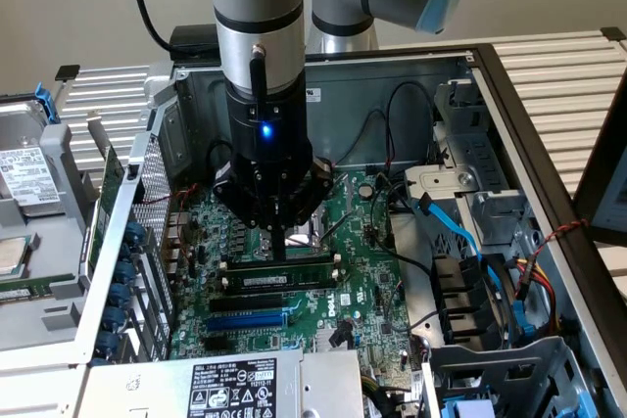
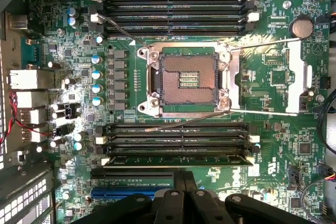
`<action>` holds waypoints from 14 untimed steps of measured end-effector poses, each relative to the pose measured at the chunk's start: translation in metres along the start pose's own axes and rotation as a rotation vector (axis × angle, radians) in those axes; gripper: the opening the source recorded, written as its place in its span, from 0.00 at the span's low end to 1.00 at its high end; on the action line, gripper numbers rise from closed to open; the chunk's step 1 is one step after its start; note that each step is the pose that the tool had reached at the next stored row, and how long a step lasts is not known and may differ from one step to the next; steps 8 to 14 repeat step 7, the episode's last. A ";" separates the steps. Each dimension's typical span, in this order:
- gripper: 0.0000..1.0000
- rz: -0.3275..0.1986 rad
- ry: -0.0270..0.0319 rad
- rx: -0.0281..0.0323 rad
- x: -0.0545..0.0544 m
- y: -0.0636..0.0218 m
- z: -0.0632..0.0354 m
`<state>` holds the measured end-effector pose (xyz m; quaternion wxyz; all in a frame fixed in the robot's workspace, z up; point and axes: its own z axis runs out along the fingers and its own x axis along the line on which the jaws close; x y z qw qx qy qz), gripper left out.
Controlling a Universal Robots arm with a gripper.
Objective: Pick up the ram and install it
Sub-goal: 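Press down the ram until it locks into place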
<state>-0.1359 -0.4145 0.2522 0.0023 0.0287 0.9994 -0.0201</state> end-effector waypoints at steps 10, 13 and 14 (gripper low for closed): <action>0.10 0.000 0.0000 0.0000 0.000 0.0000 0.0000; 0.10 0.000 0.0000 0.0000 0.000 0.0000 0.0000; 0.10 0.000 0.0000 0.0000 0.000 0.0000 0.0000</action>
